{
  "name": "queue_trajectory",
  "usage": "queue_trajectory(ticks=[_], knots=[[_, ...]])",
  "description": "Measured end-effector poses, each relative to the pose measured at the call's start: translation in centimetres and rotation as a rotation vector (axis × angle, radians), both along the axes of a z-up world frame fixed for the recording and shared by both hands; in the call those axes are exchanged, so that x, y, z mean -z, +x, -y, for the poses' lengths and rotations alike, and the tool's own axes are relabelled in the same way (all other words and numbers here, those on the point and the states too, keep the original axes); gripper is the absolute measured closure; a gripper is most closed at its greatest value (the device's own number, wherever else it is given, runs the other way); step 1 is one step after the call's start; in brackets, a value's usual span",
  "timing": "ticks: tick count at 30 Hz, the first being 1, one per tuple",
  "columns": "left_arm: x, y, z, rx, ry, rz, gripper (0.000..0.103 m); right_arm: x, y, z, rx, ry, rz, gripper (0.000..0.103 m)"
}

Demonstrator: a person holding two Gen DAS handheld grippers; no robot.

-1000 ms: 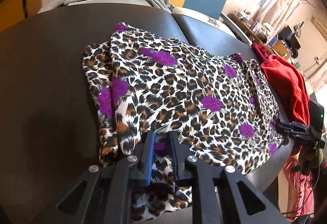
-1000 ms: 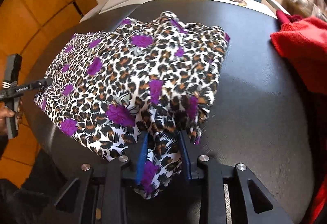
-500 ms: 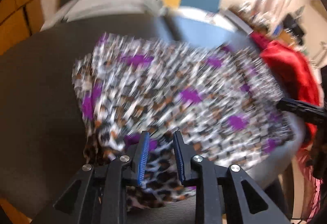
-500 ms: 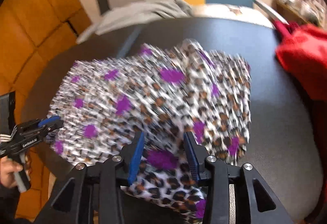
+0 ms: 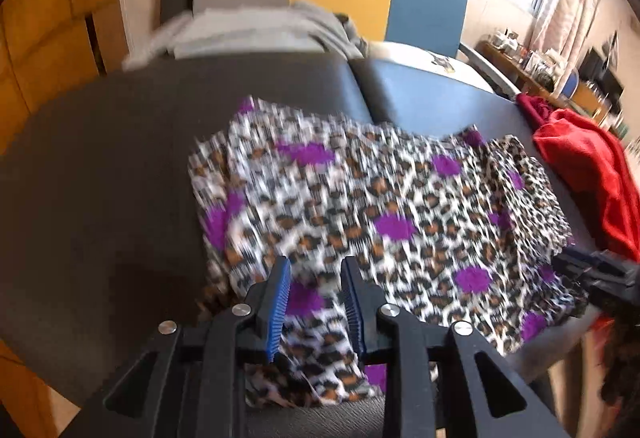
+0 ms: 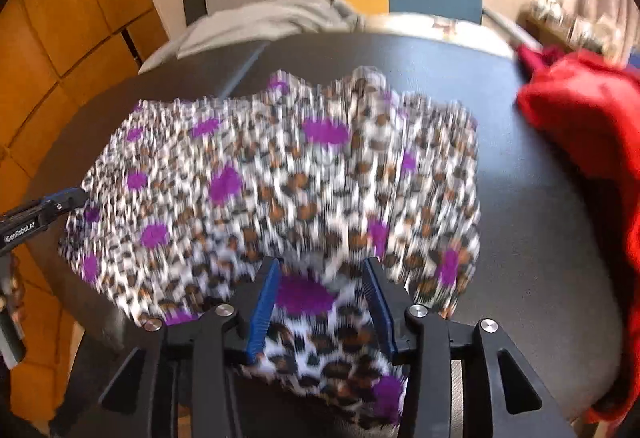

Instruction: Fold clothes

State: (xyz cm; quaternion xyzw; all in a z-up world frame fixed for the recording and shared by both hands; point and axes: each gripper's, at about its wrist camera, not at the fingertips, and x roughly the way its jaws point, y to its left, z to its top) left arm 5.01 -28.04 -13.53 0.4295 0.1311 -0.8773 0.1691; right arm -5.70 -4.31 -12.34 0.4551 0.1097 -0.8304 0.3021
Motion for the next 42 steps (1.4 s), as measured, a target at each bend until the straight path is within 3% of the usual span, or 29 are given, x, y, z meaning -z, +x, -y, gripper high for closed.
queue_trajectory(ticks=[3,8,10,12,16,18,21,25,31,34,37,42], knots=[[-0.6,-0.7,0.5,-0.006,-0.024,0.004,0.077,-1.4,-0.5,1.4,0.032,-0.003,-0.033,0.039],[2.5,-2.1,0.1,-0.028,-0.042,0.068,0.076,0.5,-1.0,2.3,0.111,0.043,0.003,0.038],[4.0,-2.2,0.4,-0.034,-0.032,0.057,0.075,2.2,-1.4,1.9,0.152,0.061,0.049,0.038],[4.3,-2.0,0.6,-0.032,-0.023,0.043,0.074,3.0,-1.1,2.0,0.134,0.066,0.03,0.034],[2.9,-0.1,3.6,-0.053,0.144,-0.066,0.074,3.5,-1.1,2.6,0.097,0.056,0.028,0.024],[2.4,0.9,6.3,-0.078,0.245,-0.104,0.074,3.7,-1.1,3.2,0.069,0.044,0.042,0.009],[2.5,1.6,10.6,-0.089,0.361,-0.103,0.073,4.0,-0.8,4.4,0.045,0.065,0.025,0.0],[3.2,1.6,14.7,-0.095,0.472,-0.088,0.072,4.1,-0.6,5.1,0.047,0.061,0.019,0.0],[4.9,-0.8,16.3,-0.071,0.562,-0.028,0.071,3.8,-0.2,4.2,0.037,0.053,0.021,0.0],[6.2,-1.9,16.5,-0.047,0.656,0.0,0.071,3.9,0.0,3.8,0.033,0.049,0.017,0.0],[6.6,-2.3,16.8,-0.051,0.739,-0.032,0.065,4.0,0.2,3.4,0.03,0.046,0.013,0.0],[6.6,-2.6,16.4,-0.044,0.841,-0.073,0.064,4.2,0.5,2.8,0.024,0.039,0.006,0.0]])
